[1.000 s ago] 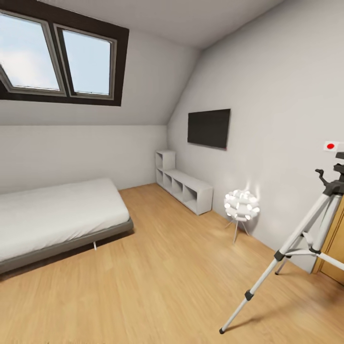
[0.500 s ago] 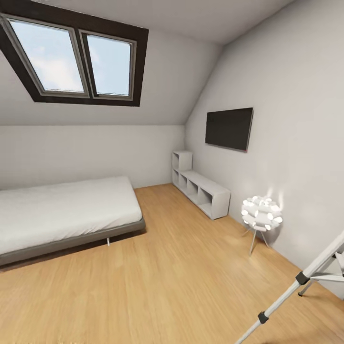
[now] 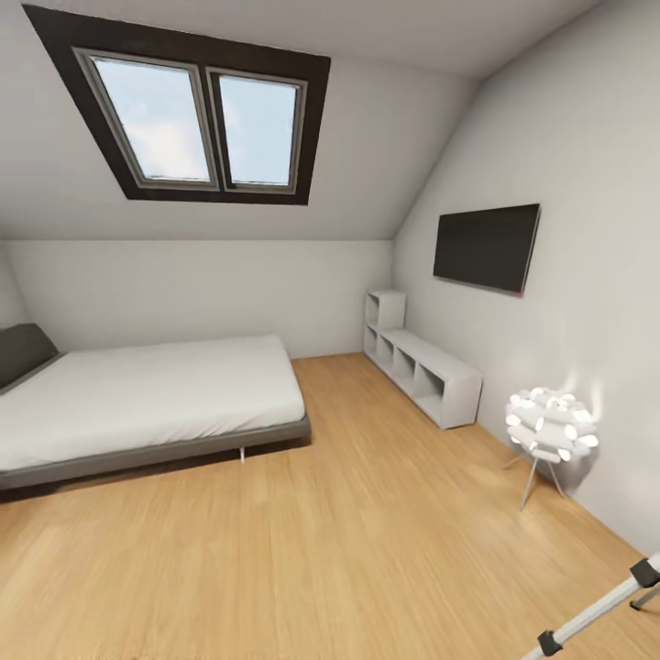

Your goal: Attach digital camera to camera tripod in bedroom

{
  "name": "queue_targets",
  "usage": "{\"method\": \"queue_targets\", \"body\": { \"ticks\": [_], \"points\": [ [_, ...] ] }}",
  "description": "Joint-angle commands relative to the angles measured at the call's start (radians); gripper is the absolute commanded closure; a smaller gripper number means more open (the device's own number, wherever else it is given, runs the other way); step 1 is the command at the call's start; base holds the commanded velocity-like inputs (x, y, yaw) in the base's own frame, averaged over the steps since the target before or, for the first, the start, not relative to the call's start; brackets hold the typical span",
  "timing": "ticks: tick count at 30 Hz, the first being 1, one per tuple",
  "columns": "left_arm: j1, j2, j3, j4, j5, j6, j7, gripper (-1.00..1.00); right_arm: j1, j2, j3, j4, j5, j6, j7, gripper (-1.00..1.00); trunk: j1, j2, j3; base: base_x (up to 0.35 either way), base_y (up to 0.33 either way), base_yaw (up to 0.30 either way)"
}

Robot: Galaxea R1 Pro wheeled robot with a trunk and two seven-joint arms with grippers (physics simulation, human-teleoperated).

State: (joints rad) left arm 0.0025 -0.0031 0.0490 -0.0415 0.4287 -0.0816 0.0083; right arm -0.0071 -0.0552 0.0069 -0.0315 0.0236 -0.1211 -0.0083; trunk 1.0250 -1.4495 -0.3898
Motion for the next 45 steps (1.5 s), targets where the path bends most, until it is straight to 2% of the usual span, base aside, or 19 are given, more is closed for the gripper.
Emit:
{"method": "queue_targets", "body": {
  "ticks": [1, 37, 45],
  "points": [
    [0.000, 0.000, 0.005, -0.001, -0.001, -0.001, 0.001, -1.00, -0.001, 0.000, 0.001, 0.001, 0.002, -0.003, -0.001, -1.00, 0.000, -0.001, -0.001, 0.001, -0.001, 0.270],
    [0.000, -0.006, 0.008, -0.001, -0.002, 0.000, 0.000, -1.00, -0.001, -0.001, 0.001, 0.001, 0.003, -0.002, 0.000, -1.00, 0.000, -0.001, -0.001, 0.001, 0.000, 0.270],
    [0.001, -0.007, 0.007, -0.001, -0.003, 0.000, -0.001, -1.00, -0.001, -0.002, 0.001, 0.001, 0.003, -0.001, 0.001, -1.00, 0.000, -0.001, -0.001, 0.088, -0.120, 0.266]
  ]
}}
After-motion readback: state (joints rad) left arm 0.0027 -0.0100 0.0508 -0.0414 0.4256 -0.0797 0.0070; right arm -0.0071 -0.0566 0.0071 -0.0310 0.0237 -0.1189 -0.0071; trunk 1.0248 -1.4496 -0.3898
